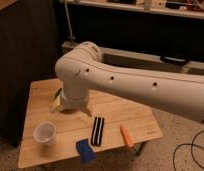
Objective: Place the white sponge in the ceramic cup
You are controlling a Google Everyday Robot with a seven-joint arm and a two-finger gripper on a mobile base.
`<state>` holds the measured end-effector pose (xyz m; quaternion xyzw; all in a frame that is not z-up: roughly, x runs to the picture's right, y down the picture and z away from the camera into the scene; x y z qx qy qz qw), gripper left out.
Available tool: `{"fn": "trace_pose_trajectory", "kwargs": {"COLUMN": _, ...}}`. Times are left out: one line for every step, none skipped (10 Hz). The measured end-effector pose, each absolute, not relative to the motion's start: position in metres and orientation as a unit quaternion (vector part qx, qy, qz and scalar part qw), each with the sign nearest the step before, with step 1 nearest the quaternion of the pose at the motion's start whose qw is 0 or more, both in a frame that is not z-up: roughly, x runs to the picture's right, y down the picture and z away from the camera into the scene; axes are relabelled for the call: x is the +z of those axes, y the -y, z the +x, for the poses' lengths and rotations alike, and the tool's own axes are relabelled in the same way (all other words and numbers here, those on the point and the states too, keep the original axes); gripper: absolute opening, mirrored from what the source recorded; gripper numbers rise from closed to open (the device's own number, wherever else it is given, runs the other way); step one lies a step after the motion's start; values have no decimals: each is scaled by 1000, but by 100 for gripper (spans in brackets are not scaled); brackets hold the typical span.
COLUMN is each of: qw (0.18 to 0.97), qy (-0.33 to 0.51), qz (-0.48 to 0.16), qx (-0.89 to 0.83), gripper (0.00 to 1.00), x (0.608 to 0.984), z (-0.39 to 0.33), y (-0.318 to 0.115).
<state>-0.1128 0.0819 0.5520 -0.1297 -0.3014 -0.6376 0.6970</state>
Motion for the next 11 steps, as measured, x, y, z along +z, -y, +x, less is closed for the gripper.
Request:
{"fn": "trace_pose_trajectory", "kwargs": {"qw": 697, "qy": 301, "qz": -130, "qx": -638, "gripper": 80, "x": 552, "z": -113, "y": -82}}
{"fn": "trace_pose_trajectory", "kwargs": {"qw": 697, "qy": 301, "qz": -130, "qx": -638, "gripper": 80, "x": 552, "z": -113, "y": -82}}
{"fn": "trace_pose_trajectory", "kwargs": {"qw": 697, "qy": 301, "qz": -130, "qx": -638, "gripper": 80, "x": 552, "z": -113, "y": -82}}
{"fn": "trace_pose_trajectory", "kwargs": {"qw": 697, "qy": 301, "qz": -130, "qx": -638, "gripper": 80, "x": 552, "z": -113, "y": -82}}
{"fn": "trace_pose_trajectory", "kwargs": {"qw": 697, "qy": 301, "qz": -130, "qx": -638, "gripper": 80, "x": 552, "z": -113, "y": -82}}
{"fn": "trace_pose_trajectory", "kwargs": {"qw": 697, "qy": 302, "qz": -129, "qx": -637, "gripper": 80, "x": 552, "z": -113, "y": -82}}
{"fn": "trace_pose_trajectory", "kwargs": {"qw": 696, "qy": 306, "qz": -126, "qx": -638, "gripper": 80, "x": 552, "z": -112, "y": -85}}
{"fn": "trace_pose_trajectory", "kwargs": {"qw": 691, "qy": 313, "qz": -118, "qx": -641, "gripper": 80, "x": 553, "z": -111, "y": -93}}
{"fn": "trace_pose_trajectory", "kwargs": {"qw": 687, "qy": 319, "qz": -109, "qx": -644, "gripper": 80, "x": 557, "z": -110, "y": -104}}
{"fn": "trace_pose_trajectory", "kwargs": {"qw": 680, "qy": 328, "qz": -99, "qx": -648, "gripper": 80, "x": 563, "z": -108, "y": -121}}
{"fn": "trace_pose_trajectory", "kwargs": {"qw": 673, "qy": 332, "qz": -93, "qx": -654, "gripper": 80, "x": 571, "z": -105, "y": -138}}
